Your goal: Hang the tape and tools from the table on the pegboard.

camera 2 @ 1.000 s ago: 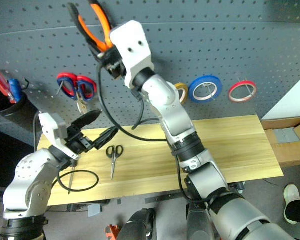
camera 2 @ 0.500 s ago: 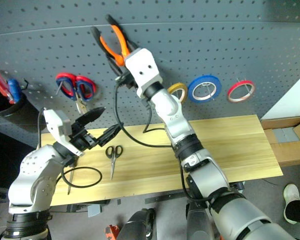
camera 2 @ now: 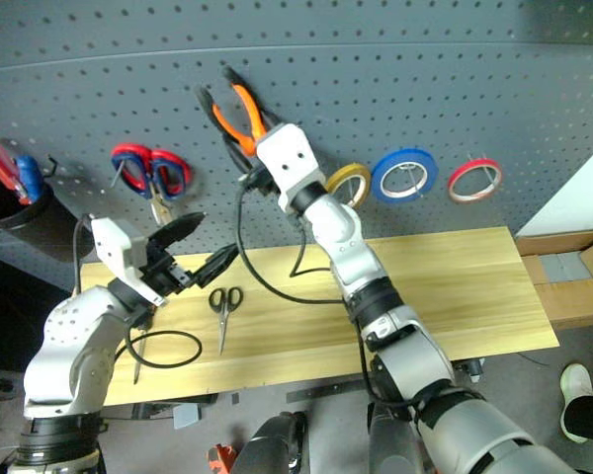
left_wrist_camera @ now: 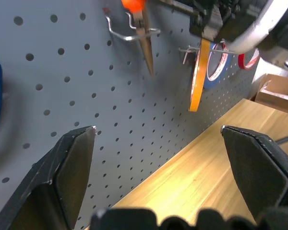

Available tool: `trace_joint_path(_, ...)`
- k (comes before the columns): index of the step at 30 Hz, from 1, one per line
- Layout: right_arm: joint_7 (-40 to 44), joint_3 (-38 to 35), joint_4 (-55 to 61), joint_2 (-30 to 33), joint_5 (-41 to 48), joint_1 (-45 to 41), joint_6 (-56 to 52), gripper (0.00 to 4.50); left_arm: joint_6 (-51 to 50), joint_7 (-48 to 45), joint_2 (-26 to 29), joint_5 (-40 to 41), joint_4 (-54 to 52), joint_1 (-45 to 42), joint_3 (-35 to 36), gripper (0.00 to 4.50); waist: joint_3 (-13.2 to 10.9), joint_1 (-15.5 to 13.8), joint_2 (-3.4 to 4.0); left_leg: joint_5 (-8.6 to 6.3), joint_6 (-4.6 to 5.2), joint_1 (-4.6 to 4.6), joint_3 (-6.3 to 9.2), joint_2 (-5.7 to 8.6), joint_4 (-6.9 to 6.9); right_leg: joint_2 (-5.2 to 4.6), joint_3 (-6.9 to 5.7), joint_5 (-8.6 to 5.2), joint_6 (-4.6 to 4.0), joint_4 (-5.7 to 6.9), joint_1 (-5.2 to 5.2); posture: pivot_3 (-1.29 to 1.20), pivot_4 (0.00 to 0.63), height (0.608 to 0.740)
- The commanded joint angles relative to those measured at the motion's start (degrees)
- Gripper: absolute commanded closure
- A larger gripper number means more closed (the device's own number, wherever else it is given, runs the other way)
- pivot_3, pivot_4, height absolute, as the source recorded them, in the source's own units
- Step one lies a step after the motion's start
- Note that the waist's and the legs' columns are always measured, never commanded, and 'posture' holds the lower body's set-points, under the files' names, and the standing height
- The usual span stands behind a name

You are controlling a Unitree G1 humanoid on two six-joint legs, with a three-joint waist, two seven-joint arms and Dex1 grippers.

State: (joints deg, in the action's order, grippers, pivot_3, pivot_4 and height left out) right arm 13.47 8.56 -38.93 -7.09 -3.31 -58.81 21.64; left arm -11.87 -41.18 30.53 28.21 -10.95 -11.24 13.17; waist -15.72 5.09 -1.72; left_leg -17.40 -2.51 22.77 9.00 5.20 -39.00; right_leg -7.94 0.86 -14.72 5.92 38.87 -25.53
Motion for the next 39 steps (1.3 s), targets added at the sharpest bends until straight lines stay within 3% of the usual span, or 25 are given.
trace_joint_path(1, -1.0, -0.3, 3.7, 0.4, -0.5, -0.8, -0.9, 0.28, 1.7, -0.2, -0.2, -0.8, 0.0, -1.0, -0.4, 0.0, 0.0, 0.1, 0.0, 0.0, 0.0, 0.0, 0.0, 0.0, 0.0, 0.0, 0.0, 0.0, -0.01, 0.0, 0.0, 0.0, 0.221, 0.74)
trace_joint_path(2, -1.3, -0.2, 4.0, 0.6, -1.0, -0.7, -1.5, 0.02, 1.7, -0.2, -0.3, -1.1, 0.2, -1.1, -0.6, 0.0, 0.0, 0.1, 0.0, 0.01, -0.01, -0.01, 0.0, 0.0, -0.01, 0.01, 0.0, 0.01, -0.02, 0.02, 0.0, 0.0, 0.22, 0.74)
trace_joint_path(7, -3.1, -1.1, 12.2, 2.1, -1.7, 0.9, -6.9, 0.02, -0.4, 1.7, -0.5, -2.4, 0.8, -1.2, -1.2, 0.0, 0.0, -0.1, 0.0, 0.1, -0.13, -0.03, 0.04, 0.0, -0.05, 0.11, -0.01, 0.09, -0.15, 0.08, 0.0, -0.01, 0.221, 0.74)
trace_joint_path(11, -4.8, -3.4, 28.1, 3.0, 0.2, 5.6, -13.7, 0.02, -4.1, 3.8, -0.2, -3.8, 0.7, 0.3, -2.6, 0.0, 0.0, -0.2, 0.0, 0.12, -0.17, -0.01, 0.09, -0.01, -0.04, 0.27, -0.02, 0.14, -0.23, 0.08, -0.03, -0.01, 0.23, 0.74)
trace_joint_path(16, -0.3, -5.7, 47.0, 5.9, 8.8, 11.9, -26.5, 0.02, -7.9, 6.6, 0.3, -7.7, -0.9, 4.0, -5.3, 0.0, 0.0, -0.1, 0.0, 0.11, -0.17, 0.04, 0.06, -0.05, 0.0, 0.25, 0.03, 0.14, -0.23, 0.04, -0.07, -0.02, 0.244, 0.74)
trace_joint_path(22, 10.2, -7.1, 66.1, 18.6, 26.2, 24.3, -53.0, 0.02, -19.6, 18.0, -1.5, -13.9, -1.7, 5.7, -7.6, 0.0, 0.0, -0.4, 0.01, 0.1, -0.14, 0.01, -0.02, -0.41, 0.01, 0.33, 0.05, 0.17, -0.28, 0.06, -0.04, -0.03, 0.265, 0.74)
trace_joint_path(26, 12.1, -7.6, 71.5, 24.7, 30.8, 30.2, -60.6, 0.02, -30.1, 23.0, -2.9, -15.9, -2.1, 5.7, -9.6, 0.0, 0.0, -0.5, 0.01, 0.09, -0.12, -0.03, -0.15, -0.61, 0.0, 0.52, 0.07, 0.21, -0.35, 0.06, -0.02, -0.03, 0.272, 0.74)
trace_joint_path(32, 10.8, -7.8, 76.8, 25.6, 39.0, 34.2, -70.2, 0.02, -38.3, 26.4, -6.7, -15.5, 0.1, 4.6, -9.0, 0.0, 0.0, -0.6, 0.0, 0.08, -0.11, -0.13, -0.31, -0.83, 0.01, 0.8, 0.06, 0.33, -0.54, 0.07, 0.01, -0.05, 0.282, 0.74)
trace_joint_path(39, 9.9, 2.3, 79.0, 33.6, 33.4, 39.4, -74.5, 0.02, -42.7, 29.7, -7.0, -16.5, 3.4, 3.4, -6.0, 0.0, 0.0, -1.0, -0.01, 0.06, -0.09, -0.18, -0.42, -0.79, 0.0, 0.83, 0.05, 0.33, -0.55, 0.03, 0.05, -0.05, 0.29, 0.74)
